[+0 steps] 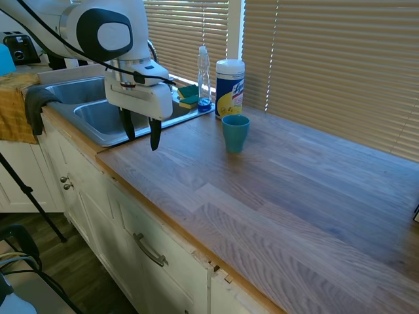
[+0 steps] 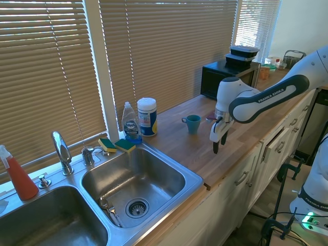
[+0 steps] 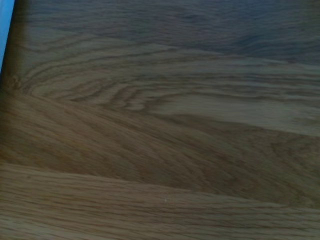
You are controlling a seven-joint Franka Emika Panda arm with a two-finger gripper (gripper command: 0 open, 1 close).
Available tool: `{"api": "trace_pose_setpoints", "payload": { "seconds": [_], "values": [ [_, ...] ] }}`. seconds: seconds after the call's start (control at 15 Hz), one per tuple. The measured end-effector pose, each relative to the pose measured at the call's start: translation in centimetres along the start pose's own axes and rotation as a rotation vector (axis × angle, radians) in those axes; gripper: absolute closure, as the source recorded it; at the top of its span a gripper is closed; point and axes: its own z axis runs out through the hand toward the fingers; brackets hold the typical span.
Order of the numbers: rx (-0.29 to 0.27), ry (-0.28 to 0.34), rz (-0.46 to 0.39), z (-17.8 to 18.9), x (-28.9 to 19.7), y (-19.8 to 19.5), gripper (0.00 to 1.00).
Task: Put the mug in the sink
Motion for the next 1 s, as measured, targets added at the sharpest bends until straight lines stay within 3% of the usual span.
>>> {"api": "trace_pose_setpoints", "payload": {
  "seconds": [0.27,0.6,1.0],
  "values": [
    [0.006,0.012,-0.001,-0.5,0.3,-0.3,0.0],
    [0.058,0.073,0.045,-4.0,4.0,-1.1,0.0],
    [0.125,0.154,0.252,-7.5,11.8,-3.2,0.0]
  ]
}}
